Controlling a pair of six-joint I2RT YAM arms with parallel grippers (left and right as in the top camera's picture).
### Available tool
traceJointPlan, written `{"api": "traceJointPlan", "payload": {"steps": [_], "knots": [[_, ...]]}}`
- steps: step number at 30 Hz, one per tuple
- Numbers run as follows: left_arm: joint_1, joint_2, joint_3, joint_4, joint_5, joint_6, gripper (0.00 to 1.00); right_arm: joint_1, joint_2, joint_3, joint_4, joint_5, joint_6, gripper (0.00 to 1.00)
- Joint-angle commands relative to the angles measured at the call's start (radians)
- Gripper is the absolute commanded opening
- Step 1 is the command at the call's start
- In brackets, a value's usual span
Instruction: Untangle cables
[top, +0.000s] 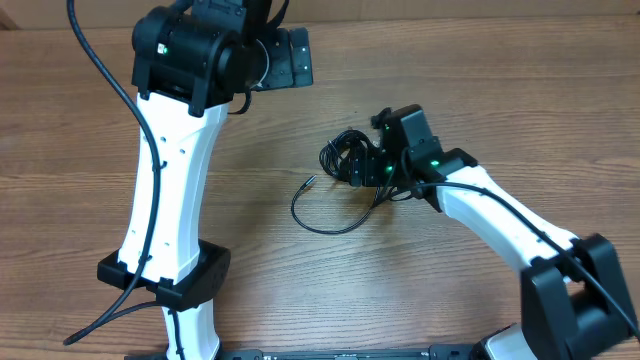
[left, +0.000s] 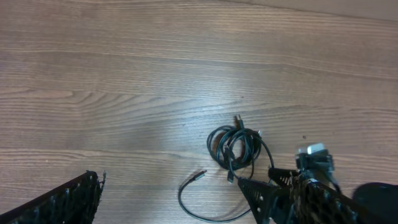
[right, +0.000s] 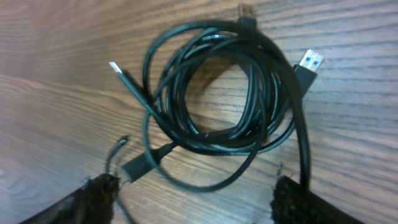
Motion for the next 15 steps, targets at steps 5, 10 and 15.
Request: {"api": "traceJointPlan", "payload": {"steps": [5, 10, 15], "knots": [[0.004, 0.004, 0.011, -0.003, -0.012, -0.015, 1.00, 0.070, 0.108, 0.019, 0.054, 0.023, -0.232, 0.78], [0.004, 0.004, 0.011, -0.003, -0.013, -0.012, 1.00, 0.115, 0.119, 0.019, 0.093, 0.033, -0.249, 0.77], [0.004, 0.004, 0.011, -0.003, -0.013, -0.012, 0.99, 0.123, 0.119, 0.019, 0.124, 0.097, -0.249, 0.70]]}}
